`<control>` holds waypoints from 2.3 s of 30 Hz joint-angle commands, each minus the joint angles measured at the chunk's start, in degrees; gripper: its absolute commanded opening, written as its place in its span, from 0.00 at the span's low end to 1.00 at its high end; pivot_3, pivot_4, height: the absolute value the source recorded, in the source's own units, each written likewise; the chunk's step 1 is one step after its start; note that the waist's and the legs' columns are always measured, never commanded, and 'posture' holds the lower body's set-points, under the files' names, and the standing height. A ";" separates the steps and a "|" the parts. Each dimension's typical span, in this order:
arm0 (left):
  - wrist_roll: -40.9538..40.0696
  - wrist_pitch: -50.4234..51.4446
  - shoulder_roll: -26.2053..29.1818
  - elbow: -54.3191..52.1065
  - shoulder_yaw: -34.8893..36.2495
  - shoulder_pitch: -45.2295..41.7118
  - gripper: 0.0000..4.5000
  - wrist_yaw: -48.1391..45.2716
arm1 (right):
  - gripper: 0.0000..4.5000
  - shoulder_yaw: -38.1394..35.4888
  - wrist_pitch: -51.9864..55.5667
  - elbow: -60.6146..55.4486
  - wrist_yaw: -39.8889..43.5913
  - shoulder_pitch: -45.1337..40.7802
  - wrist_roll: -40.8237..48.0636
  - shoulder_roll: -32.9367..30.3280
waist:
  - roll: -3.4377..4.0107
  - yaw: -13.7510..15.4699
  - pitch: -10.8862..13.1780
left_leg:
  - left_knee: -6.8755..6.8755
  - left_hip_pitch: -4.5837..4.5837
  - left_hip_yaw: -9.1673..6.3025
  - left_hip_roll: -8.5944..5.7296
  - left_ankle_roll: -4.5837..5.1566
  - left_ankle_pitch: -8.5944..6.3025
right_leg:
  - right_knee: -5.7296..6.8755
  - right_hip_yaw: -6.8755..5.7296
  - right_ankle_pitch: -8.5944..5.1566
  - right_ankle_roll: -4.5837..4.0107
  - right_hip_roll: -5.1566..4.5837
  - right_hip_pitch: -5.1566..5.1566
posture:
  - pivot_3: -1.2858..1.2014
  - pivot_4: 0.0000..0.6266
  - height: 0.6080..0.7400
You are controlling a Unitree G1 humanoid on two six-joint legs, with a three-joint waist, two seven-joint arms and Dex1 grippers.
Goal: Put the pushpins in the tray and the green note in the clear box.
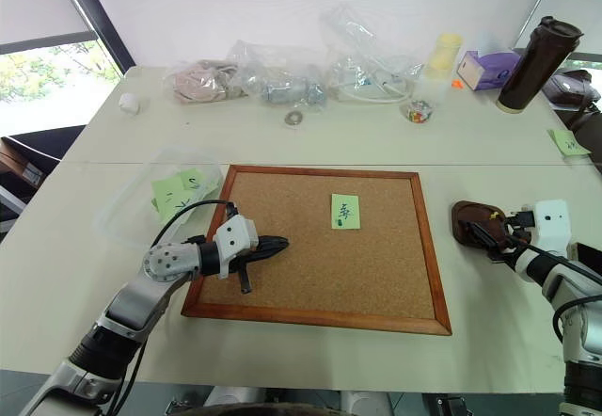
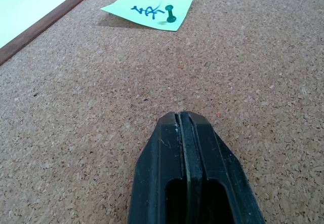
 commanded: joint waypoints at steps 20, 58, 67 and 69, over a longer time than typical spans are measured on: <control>1.84 1.38 0.11 3.13 -1.77 0.55 0.00 -1.25 | 0.99 26.07 11.87 -27.49 2.34 -9.94 6.75 4.54 | -0.06 0.09 0.03 | 0.01 -0.03 -0.05 0.01 0.01 -0.01 | -0.01 0.00 0.00 0.00 -0.01 -0.03 | 0.52 0.24 1.00; 1.89 1.51 0.55 1.96 -1.86 1.83 0.00 -0.39 | 0.01 30.95 3.25 -23.08 3.48 -11.80 -4.16 8.15 | -0.14 0.05 0.04 | 0.02 -0.06 -0.05 -0.05 -0.08 0.04 | 0.00 -0.04 0.00 0.00 -0.04 -0.09 | 0.52 0.24 1.00; 1.68 2.16 0.26 1.77 -1.93 1.82 0.00 -0.39 | 0.01 29.89 5.85 -26.90 3.71 -13.16 -2.93 7.24 | -0.17 -0.05 0.07 | 0.02 -0.05 -0.05 -0.05 -0.01 0.00 | 0.00 -0.04 0.00 0.00 -0.05 -0.08 | 0.52 0.24 1.00; 1.66 2.32 0.21 1.73 -1.97 1.81 0.00 -0.35 | 0.01 29.71 6.34 -27.65 3.77 -13.27 -2.63 7.19 | -0.17 -0.04 0.07 | 0.01 -0.05 -0.06 -0.05 -0.01 0.00 | 0.00 -0.04 0.00 0.00 -0.04 -0.09 | 0.52 0.24 1.00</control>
